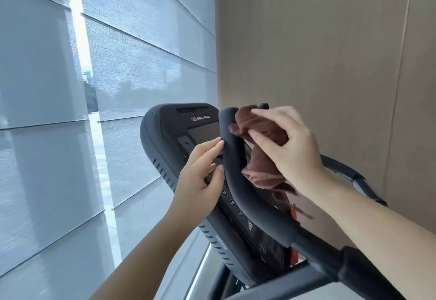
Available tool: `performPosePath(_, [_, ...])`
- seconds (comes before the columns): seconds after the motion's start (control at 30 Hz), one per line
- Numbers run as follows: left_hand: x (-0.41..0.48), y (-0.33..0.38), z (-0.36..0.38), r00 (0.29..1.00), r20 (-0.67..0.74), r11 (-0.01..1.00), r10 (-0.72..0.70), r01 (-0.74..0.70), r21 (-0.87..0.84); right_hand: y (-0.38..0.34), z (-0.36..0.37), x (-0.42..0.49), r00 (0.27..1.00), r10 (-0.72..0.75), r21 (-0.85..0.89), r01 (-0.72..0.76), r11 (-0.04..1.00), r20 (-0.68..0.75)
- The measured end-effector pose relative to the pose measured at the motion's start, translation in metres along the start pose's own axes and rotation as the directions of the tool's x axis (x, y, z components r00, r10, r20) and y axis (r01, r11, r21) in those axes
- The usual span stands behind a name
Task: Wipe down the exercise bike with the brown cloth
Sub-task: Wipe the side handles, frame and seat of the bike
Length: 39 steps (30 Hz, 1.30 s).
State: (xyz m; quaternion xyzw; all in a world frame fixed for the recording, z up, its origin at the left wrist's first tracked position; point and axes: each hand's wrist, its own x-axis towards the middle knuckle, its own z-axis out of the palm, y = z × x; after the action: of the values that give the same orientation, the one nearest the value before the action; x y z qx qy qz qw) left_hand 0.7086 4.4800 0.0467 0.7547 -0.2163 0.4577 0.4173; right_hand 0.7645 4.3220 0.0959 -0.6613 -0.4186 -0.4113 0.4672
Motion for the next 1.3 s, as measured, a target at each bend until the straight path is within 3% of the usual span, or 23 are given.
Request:
performPosePath(0.13, [0.003, 0.003, 0.003, 0.986, -0.009, 0.953, -0.164, 0.156, -0.258, 0.005, 0.016, 0.001, 0.999, 0.004, -0.01, -0.004, 1.0, 0.05])
performPosePath(0.2, [0.003, 0.002, 0.003, 0.981, -0.019, 0.938, -0.195, 0.181, -0.294, 0.007, 0.003, -0.022, 0.98, 0.037, 0.037, -0.045, 0.998, 0.197])
performPosePath(0.23, [0.004, 0.002, 0.003, 0.977, -0.023, 0.934, -0.213, 0.197, -0.3, 0.007, -0.009, -0.031, 0.944, 0.063, 0.033, -0.078, 0.996, 0.324])
performPosePath(0.3, [0.006, 0.005, 0.003, 0.966, -0.015, 0.908, -0.26, 0.239, -0.345, 0.006, -0.036, -0.039, 0.775, 0.145, -0.085, -0.117, 0.989, 0.615])
performPosePath(0.33, [0.006, 0.006, 0.003, 0.962, -0.005, 0.894, -0.274, 0.253, -0.37, 0.006, -0.046, -0.037, 0.705, 0.166, -0.146, -0.089, 0.985, 0.689])
performPosePath(0.37, [0.007, 0.008, 0.003, 0.957, 0.001, 0.884, -0.289, 0.267, -0.383, 0.007, -0.052, -0.031, 0.697, 0.169, -0.172, -0.066, 0.983, 0.697])
performPosePath(0.4, [0.007, 0.009, 0.004, 0.953, 0.004, 0.878, -0.304, 0.282, -0.386, 0.006, -0.054, -0.024, 0.752, 0.154, -0.153, -0.071, 0.986, 0.641])
performPosePath(0.47, [0.007, 0.01, 0.005, 0.941, -0.005, 0.862, -0.338, 0.307, -0.402, 0.006, -0.043, -0.005, 0.934, 0.101, -0.06, -0.086, 0.995, 0.344])
performPosePath(0.53, [0.006, 0.011, 0.008, 0.934, -0.001, 0.844, -0.357, 0.322, -0.429, 0.005, -0.02, 0.016, 0.993, 0.039, -0.029, -0.036, 0.999, 0.108])
performPosePath(0.57, [0.006, 0.012, 0.008, 0.933, 0.006, 0.837, -0.361, 0.327, -0.44, 0.003, -0.008, 0.022, 0.998, 0.004, -0.036, -0.002, 0.999, 0.058])
performPosePath(0.67, [0.004, 0.01, 0.009, 0.938, 0.023, 0.831, -0.347, 0.319, -0.455, 0.004, 0.012, 0.01, 0.998, -0.02, -0.026, 0.021, 0.999, 0.055])
performPosePath(0.83, [0.004, 0.0, 0.007, 0.94, 0.034, 0.819, -0.339, 0.313, -0.48, 0.004, -0.022, -0.051, 0.912, 0.006, -0.135, 0.054, 0.989, 0.411])
performPosePath(0.9, [0.004, -0.006, 0.006, 0.95, 0.056, 0.819, -0.309, 0.295, -0.493, -0.001, -0.029, -0.049, 0.889, 0.069, -0.204, 0.028, 0.979, 0.453])
performPosePath(1.0, [0.005, -0.015, 0.0, 0.954, 0.156, 0.763, -0.257, 0.299, -0.573, -0.014, -0.016, -0.027, 0.981, -0.016, -0.225, 0.06, 0.973, 0.192])
performPosePath(1.07, [0.009, -0.023, -0.007, 0.953, 0.218, 0.739, -0.209, 0.3, -0.603, -0.025, 0.003, -0.007, 0.992, -0.122, -0.304, 0.109, 0.947, -0.025])
performPosePath(1.1, [0.012, -0.027, -0.01, 0.953, 0.237, 0.741, -0.189, 0.297, -0.602, -0.03, 0.014, 0.002, 0.983, -0.17, -0.361, 0.134, 0.923, -0.068])
performPosePath(1.2, [0.02, -0.046, -0.022, 0.967, 0.226, 0.791, -0.115, 0.227, -0.568, -0.038, 0.042, 0.01, 0.969, -0.245, -0.644, 0.188, 0.741, 0.0])
performPosePath(1.3, [0.022, -0.069, -0.029, 0.972, 0.226, 0.841, -0.057, 0.169, -0.515, -0.042, 0.046, -0.02, 0.987, -0.155, -0.748, 0.138, 0.65, 0.047])
